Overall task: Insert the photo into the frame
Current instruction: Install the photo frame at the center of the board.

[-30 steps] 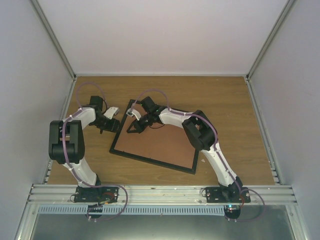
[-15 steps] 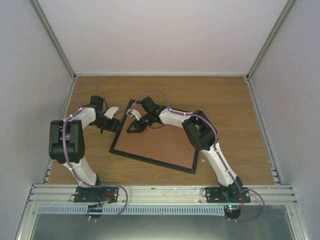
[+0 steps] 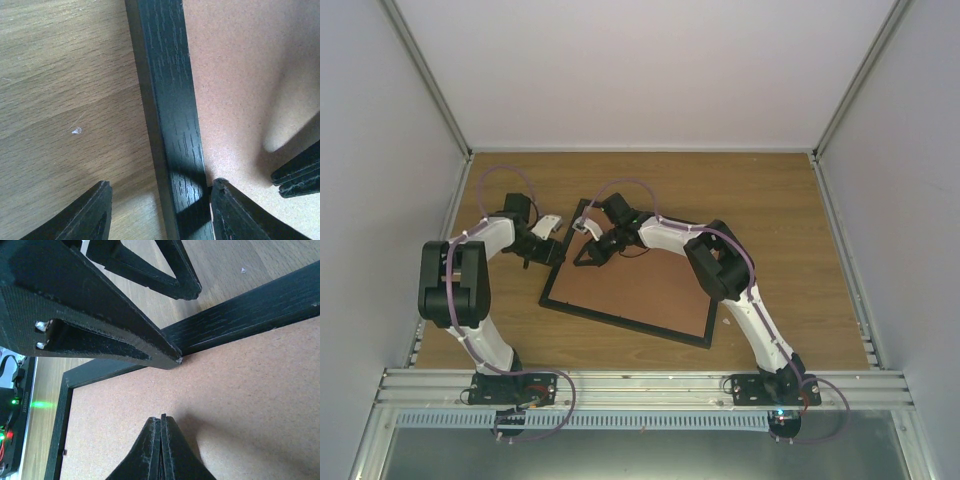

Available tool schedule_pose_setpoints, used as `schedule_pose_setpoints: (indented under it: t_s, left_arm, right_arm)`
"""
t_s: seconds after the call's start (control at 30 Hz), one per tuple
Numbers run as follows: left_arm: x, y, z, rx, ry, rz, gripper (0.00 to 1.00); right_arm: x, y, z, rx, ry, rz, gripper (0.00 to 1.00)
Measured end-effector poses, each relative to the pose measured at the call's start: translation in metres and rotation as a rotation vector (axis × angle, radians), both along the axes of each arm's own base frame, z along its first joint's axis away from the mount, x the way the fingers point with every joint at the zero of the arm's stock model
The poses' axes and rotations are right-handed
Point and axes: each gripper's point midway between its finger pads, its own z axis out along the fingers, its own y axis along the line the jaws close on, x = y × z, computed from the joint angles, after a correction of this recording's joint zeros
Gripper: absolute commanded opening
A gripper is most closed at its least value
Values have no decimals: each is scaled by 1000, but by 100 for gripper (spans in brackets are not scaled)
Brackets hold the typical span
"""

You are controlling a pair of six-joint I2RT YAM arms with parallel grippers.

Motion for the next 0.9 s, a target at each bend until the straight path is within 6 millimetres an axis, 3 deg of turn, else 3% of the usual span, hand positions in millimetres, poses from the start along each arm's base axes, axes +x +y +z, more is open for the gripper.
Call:
schedule_pose_setpoints:
  t_s: [0.43, 0.63, 0.73, 0.9]
  left_arm:
    - [6, -9, 5, 153, -81, -60, 56]
    - [10, -4, 10, 148, -72, -49, 71]
    - [17, 0, 24, 112, -76, -44, 80]
    - [45, -7, 73, 61, -219, -111, 91]
  right_arm:
    - [4, -3, 0, 2, 2, -8, 3]
    - [15, -6, 3, -3, -12, -31, 7]
    - [32, -17, 6, -10, -19, -67, 13]
    - [71, -45, 27, 0, -53, -135, 29]
